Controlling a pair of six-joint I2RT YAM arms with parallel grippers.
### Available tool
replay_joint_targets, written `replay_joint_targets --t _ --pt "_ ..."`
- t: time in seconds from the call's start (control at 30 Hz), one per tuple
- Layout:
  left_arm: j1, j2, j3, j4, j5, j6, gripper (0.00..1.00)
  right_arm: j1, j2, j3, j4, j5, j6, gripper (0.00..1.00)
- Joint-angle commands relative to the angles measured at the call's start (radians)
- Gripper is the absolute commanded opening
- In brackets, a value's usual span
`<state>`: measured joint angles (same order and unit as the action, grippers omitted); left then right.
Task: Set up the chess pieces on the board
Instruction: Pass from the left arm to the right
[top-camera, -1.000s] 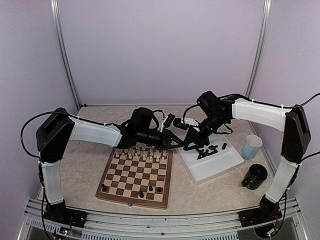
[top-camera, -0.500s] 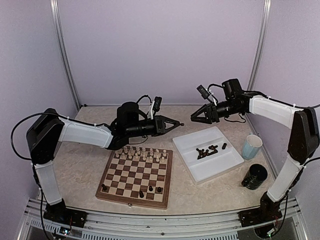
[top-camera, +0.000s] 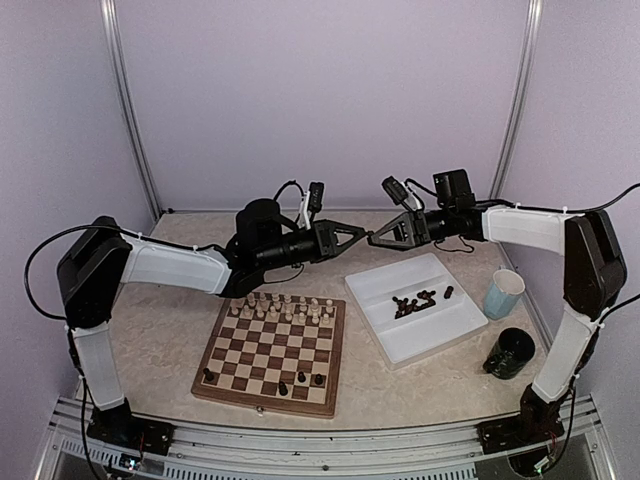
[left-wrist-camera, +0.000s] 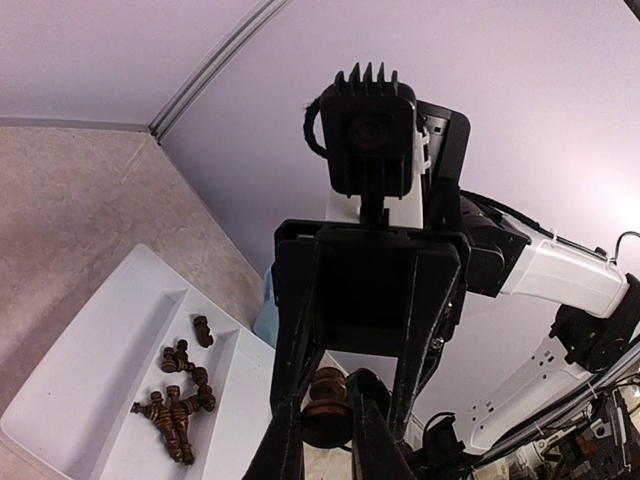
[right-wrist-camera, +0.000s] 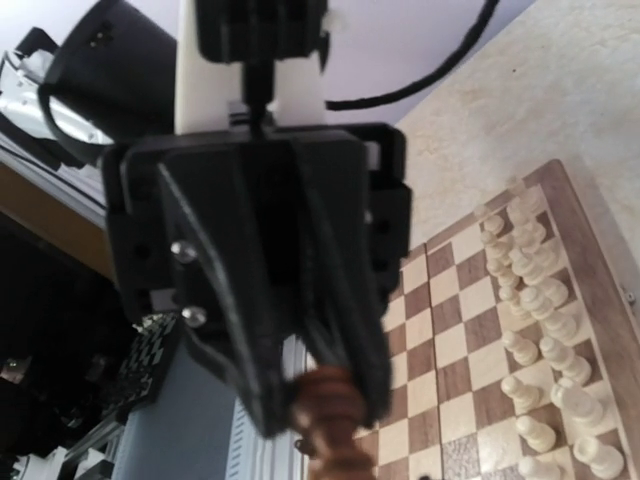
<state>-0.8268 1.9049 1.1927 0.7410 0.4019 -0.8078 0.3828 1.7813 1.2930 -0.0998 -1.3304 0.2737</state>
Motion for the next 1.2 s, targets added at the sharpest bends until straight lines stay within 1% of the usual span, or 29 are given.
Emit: replay_joint_targets --t 0.0,0.23,0.3,0.37,0.43,0.5,0.6,0.63,0.67,0.73,0.77,0.83,0.93,1.03,1.17 --pt "-0.009 0.024 0.029 0.024 0.000 -0.006 0.05 0.009 -0.003 -0.015 0.076 -0.039 0.056 0.40" --pt "-0.014 0.037 0.037 0.020 0.008 -0.010 0.05 0.007 -0.001 -0.015 0.091 -0.039 0.066 0.34" --pt "-0.014 0.037 0.035 0.021 0.009 -0.012 0.06 0.008 0.000 -0.017 0.092 -0.037 0.066 0.31" --pt "-0.014 0.038 0.034 0.020 0.009 -0.014 0.05 0.008 0.000 -0.017 0.091 -0.030 0.062 0.26" --pt "-0.015 0.040 0.034 0.019 0.009 -0.014 0.05 0.007 0.001 -0.012 0.073 -0.015 0.045 0.23" --pt "-0.015 0.041 0.037 0.017 0.012 -0.014 0.06 0.007 0.004 -0.004 0.054 -0.001 0.022 0.18" --pt "-0.015 0.045 0.045 0.006 0.018 -0.011 0.06 0.007 0.007 0.024 -0.029 0.042 -0.052 0.13" --pt "-0.015 0.046 0.045 0.001 0.019 -0.010 0.07 0.007 0.009 0.035 -0.055 0.058 -0.079 0.12" --pt "-0.015 0.046 0.048 -0.003 0.022 -0.007 0.12 0.007 0.009 0.047 -0.085 0.075 -0.108 0.12" --pt "-0.013 0.040 0.047 -0.025 0.017 0.008 0.25 0.008 0.008 0.070 -0.151 0.122 -0.178 0.10" --pt "-0.010 0.032 0.045 -0.040 0.010 0.022 0.30 0.008 0.006 0.081 -0.181 0.144 -0.211 0.10" --pt "0.002 0.000 0.035 -0.078 0.005 0.053 0.36 0.008 0.000 0.098 -0.234 0.195 -0.276 0.10" --pt "0.036 -0.089 -0.002 -0.163 0.012 0.117 0.39 0.025 -0.022 0.127 -0.322 0.295 -0.397 0.10" --pt "0.083 -0.196 -0.030 -0.316 -0.017 0.213 0.40 0.069 -0.047 0.151 -0.393 0.412 -0.497 0.10" --pt "0.172 -0.373 -0.023 -0.545 -0.105 0.323 0.43 0.168 -0.048 0.201 -0.489 0.577 -0.629 0.10"
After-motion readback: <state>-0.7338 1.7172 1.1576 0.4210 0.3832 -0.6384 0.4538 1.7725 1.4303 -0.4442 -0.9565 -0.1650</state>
